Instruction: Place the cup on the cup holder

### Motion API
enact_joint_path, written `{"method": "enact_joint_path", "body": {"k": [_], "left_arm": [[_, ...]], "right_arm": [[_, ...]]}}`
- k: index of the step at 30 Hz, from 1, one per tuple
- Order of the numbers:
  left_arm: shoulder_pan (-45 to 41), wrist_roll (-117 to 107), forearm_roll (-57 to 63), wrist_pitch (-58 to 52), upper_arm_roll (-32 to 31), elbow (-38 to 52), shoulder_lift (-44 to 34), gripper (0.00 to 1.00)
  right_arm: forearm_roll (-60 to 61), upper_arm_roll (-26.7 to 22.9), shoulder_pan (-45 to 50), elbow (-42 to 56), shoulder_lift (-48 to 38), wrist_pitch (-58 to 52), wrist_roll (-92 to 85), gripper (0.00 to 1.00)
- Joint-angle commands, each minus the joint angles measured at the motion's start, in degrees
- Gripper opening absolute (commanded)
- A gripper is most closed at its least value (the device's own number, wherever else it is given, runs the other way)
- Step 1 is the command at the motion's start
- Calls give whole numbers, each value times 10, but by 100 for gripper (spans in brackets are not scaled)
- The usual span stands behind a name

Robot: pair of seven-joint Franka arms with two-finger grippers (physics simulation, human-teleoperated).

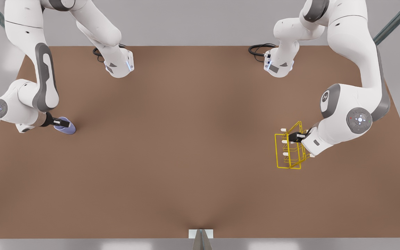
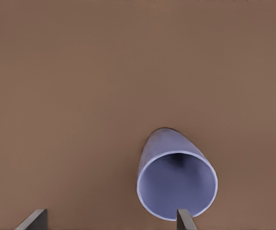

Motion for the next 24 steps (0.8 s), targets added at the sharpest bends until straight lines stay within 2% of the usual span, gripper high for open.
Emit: {"method": "enact_joint_path", "body": {"k": [1,4,14,15,16,18,19,21,24], "left_arm": [[-4,-15,0,20,-1,1,7,100],[-26,-92,-7,51,-11,49,68,100],[-38,-104,-21,89,-14,42,92,100],[-38,-104,-20,89,-14,42,93,100],[-38,-104,-20,89,-14,42,93,100],[-38,-104,-20,89,-14,42,95,100],[-38,-104,-20,89,-14,42,96,100],[-37,-107,-23,88,-14,42,93,100],[-38,-102,-23,83,-14,42,90,100]], "right_arm": [[-3,0,-4,-2,3,41,-58,100],[-12,-3,-10,-6,21,51,-59,100],[-35,-14,-10,-41,68,106,-54,100],[-41,-16,-11,-41,70,107,-54,96],[-45,-16,-11,-41,69,105,-55,83],[-46,-17,-11,-41,67,96,-55,38],[-46,-17,-10,-41,66,91,-55,30],[-46,-17,-11,-41,66,87,-54,21],[-45,-17,-11,-40,65,85,-54,21]]}}
